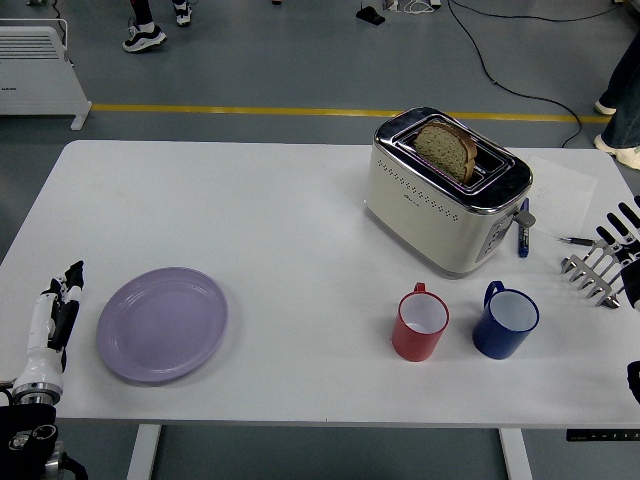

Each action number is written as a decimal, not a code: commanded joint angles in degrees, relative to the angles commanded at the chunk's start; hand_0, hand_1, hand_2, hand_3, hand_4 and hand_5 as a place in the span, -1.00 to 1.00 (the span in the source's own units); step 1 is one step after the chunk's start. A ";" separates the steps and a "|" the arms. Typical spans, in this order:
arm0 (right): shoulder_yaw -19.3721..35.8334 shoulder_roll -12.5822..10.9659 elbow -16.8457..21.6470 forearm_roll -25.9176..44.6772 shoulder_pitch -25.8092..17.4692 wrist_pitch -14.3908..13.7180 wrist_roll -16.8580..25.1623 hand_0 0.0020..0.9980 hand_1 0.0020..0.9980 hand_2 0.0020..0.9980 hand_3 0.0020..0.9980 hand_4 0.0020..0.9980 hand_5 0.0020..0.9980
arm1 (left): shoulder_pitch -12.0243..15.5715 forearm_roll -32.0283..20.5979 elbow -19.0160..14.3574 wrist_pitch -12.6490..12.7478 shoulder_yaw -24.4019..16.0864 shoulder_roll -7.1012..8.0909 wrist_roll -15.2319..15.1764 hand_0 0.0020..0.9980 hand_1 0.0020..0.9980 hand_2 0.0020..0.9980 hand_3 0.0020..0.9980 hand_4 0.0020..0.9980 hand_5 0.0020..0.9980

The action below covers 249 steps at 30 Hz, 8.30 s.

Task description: Push plate across desktop,pick up the break from the machine,place the break in the plate

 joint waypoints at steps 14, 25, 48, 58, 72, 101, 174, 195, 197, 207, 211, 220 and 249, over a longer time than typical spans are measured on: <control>0.24 -0.04 0.02 0.05 0.44 -0.06 0.01 0.47 0.39 0.44 0.39 -0.03 -0.10 | 0.33 -2.23 1.48 -0.72 1.28 0.00 -0.29 0.74 0.79 0.84 0.72 0.07 1.00; 0.08 0.02 -0.01 0.07 0.52 -0.06 0.03 0.47 0.39 0.44 0.39 -0.03 -0.10 | 0.64 -8.85 2.28 -1.67 2.47 0.00 -1.79 0.71 0.78 0.83 0.71 0.07 1.00; 0.25 0.06 0.06 0.09 0.72 -0.12 0.10 0.47 0.38 0.44 0.39 -0.03 -0.10 | 1.01 -18.12 1.59 -3.50 8.53 0.00 -3.73 0.67 0.73 0.81 0.69 0.07 1.00; -0.17 0.17 0.13 0.08 0.53 -0.15 0.15 0.47 0.38 0.43 0.39 -0.04 -0.10 | 0.88 -22.97 1.15 -4.29 12.25 0.00 -4.47 0.64 0.70 0.79 0.67 0.07 1.00; -0.95 0.31 0.06 0.10 0.03 -0.12 0.17 0.47 0.38 0.43 0.39 -0.04 -0.10 | 1.79 -29.66 0.10 -6.17 17.58 0.00 -5.68 0.60 0.66 0.73 0.62 0.07 1.00; -1.21 0.59 0.00 0.12 0.39 -0.16 0.21 0.47 0.38 0.43 0.39 -0.03 -0.10 | -0.18 -35.33 -0.19 -9.05 23.78 0.00 -5.09 0.57 0.63 0.70 0.58 0.07 1.00; -46.19 -7.16 -11.65 -63.96 45.70 -2.49 -14.25 0.86 0.76 0.87 0.91 0.56 -0.53 | -0.14 -33.98 -8.81 -3.91 4.93 0.00 -5.85 0.57 0.59 0.64 0.52 0.07 1.00; -55.95 7.93 -36.38 -68.19 57.16 0.13 -14.64 0.82 0.74 0.84 0.89 0.57 -0.51 | -0.15 -34.11 -8.61 -3.98 3.23 0.00 -5.67 0.57 0.58 0.63 0.51 0.09 1.00; -56.56 9.04 -38.96 -68.21 57.81 0.30 -14.75 0.82 0.74 0.84 0.89 0.57 -0.51 | -0.23 -34.09 -8.52 -3.99 3.42 0.00 -5.65 0.57 0.58 0.63 0.51 0.09 1.00; -57.77 9.47 -44.29 -68.25 59.00 0.70 -15.29 0.71 0.67 0.74 0.82 0.54 -0.48 | -0.01 -34.11 -8.42 -3.92 2.85 0.00 -5.64 0.56 0.57 0.63 0.51 0.08 1.00; -58.23 9.47 -45.51 -67.15 59.14 1.18 -15.63 0.67 0.63 0.69 0.74 0.53 -0.48 | -0.05 -34.41 -8.34 -3.53 2.83 0.00 -5.91 0.56 0.56 0.63 0.51 0.08 1.00; -58.80 9.47 -46.21 -66.75 58.91 1.70 -16.00 0.46 0.51 0.52 0.65 0.51 -0.48 | 0.07 -34.53 -7.64 -3.00 2.78 0.00 -6.26 0.56 0.56 0.63 0.51 0.07 1.00; -62.53 9.47 -47.12 -66.36 59.16 -1.11 -15.18 -0.53 -0.33 -0.21 -0.10 0.23 -0.69 | 0.18 -34.25 -6.61 -2.78 2.43 0.00 -6.72 0.54 0.54 0.62 0.51 0.06 1.00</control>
